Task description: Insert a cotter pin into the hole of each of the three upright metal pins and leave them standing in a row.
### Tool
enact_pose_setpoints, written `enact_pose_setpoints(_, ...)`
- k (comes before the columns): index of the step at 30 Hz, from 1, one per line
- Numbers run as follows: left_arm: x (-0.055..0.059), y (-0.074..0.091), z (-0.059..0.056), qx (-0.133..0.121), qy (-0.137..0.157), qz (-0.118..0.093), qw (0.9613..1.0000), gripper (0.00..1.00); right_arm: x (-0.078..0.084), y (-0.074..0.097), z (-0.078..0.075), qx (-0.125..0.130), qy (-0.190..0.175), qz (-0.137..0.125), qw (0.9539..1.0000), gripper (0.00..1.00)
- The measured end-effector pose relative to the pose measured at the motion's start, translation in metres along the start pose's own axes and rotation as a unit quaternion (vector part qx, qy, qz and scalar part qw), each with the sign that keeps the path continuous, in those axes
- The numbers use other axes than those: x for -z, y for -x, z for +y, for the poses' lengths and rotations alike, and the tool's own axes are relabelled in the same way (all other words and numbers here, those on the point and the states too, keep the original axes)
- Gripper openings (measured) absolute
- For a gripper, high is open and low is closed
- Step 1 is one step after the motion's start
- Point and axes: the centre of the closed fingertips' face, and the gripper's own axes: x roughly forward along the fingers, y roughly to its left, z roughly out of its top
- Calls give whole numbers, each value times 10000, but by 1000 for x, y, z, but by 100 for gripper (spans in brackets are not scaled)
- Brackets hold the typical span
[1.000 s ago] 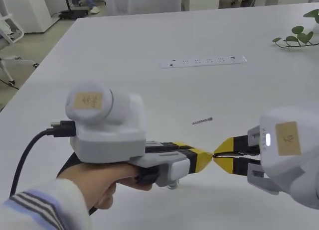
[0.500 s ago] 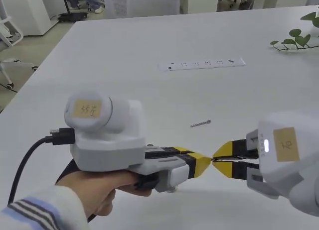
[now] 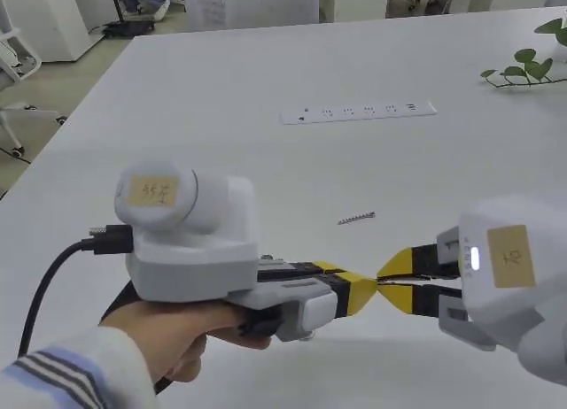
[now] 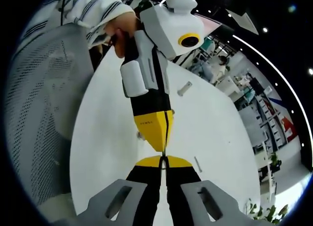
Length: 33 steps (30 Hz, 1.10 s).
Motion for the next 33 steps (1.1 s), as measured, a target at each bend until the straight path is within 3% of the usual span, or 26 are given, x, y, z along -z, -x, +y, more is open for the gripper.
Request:
enact_pose_setpoints(12,-3,-1,-1,16,-78,-74,9999,2,1,2,-1,25,33,23,10000,3)
enact_pose_setpoints(18,-5,0,-2,28,-183,-100,9998,1,0,3,-3,38,44,21,10000,3)
enact_pose_setpoints(21,-6,0,-3,45,-383,-157,9991,1,0,4,-3,49,60,25,10000,3)
enact_pose_setpoints(24,-7,1,-4,61,-356,-206,9991,1,-1,5,-4,51,44,-2,10000,3)
enact_pose_setpoints(33,-5,1,-5,80,-437,-172,9989,0,0,5,-2,-25,18,-58,10000,4)
